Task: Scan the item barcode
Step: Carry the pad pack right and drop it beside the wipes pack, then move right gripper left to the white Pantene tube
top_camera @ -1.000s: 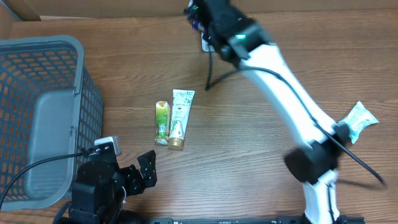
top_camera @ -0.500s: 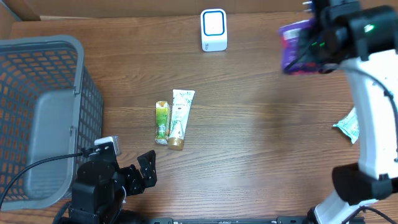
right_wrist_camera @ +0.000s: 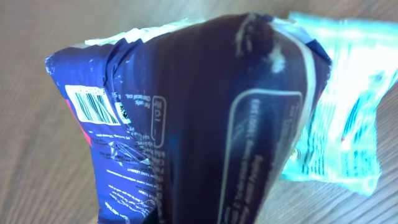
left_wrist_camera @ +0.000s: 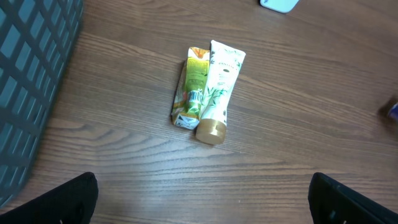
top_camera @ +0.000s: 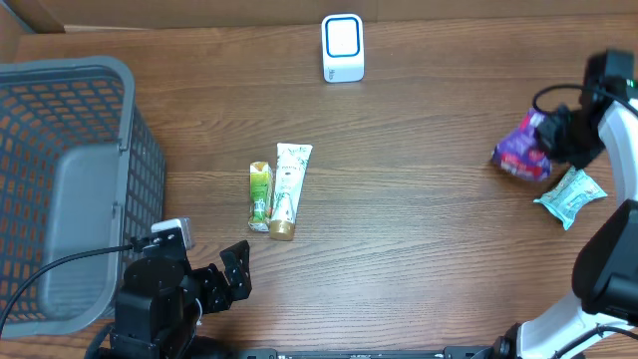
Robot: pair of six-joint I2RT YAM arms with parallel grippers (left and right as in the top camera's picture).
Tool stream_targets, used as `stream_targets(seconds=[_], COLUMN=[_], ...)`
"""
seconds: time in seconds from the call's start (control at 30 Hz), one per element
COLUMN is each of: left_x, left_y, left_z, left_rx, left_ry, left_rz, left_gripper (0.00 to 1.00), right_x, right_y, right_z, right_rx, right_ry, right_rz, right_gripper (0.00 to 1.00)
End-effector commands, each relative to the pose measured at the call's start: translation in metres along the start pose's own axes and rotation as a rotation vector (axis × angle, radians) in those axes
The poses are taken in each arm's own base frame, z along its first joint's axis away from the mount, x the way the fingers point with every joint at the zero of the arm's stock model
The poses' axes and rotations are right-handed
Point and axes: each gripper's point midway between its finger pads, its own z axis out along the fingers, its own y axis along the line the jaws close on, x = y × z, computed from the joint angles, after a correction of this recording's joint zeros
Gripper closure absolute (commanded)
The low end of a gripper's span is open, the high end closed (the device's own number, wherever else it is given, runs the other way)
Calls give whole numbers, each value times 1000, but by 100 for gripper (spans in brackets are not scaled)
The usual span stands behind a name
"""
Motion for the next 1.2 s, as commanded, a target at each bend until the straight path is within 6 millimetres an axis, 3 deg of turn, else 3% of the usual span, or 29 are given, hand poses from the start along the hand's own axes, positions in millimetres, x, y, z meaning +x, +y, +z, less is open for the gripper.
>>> stream_targets(seconds=[0.0, 0.1, 0.2, 0.37, 0.53, 0.6, 0.7, 0.87, 1.1, 1.17], left_x=[-1, -1, -1, -1, -1, -1, -1, -1, -1, -1], left_y=[2, 2, 2, 2, 2, 2, 2, 2, 2, 2], left_z=[0, 0, 0, 0, 0, 0, 0, 0, 0, 0], left_rx=[-10, -10, -10, -10, -10, -10, -10, -10, -10, -10], left_ry=[-9, -9, -9, -9, -9, -9, -9, -9, -9, -9], left_rz=[2, 2, 2, 2, 2, 2, 2, 2, 2, 2], left_gripper=[0, 0, 0, 1, 0, 0, 1, 0, 0, 0], right_x=[-4, -9, -12, -19, -5, 22, 61, 148, 262, 283], right_y=[-5, -6, 5, 15, 56, 92, 128, 189, 243, 249], right_z=[-6, -16, -32, -70, -99, -104, -98, -73, -36, -27], right_rx=[-95, -161, -257, -281, -347, -433, -464, -508, -588, -551], right_ry=[36, 61, 78, 55, 44, 82, 123, 183, 202, 161], right_rz=[84, 77, 11, -18, -132, -270, -399, -623, -840, -847], right_gripper=[74, 53, 25, 20, 20, 20, 16, 12, 21, 21])
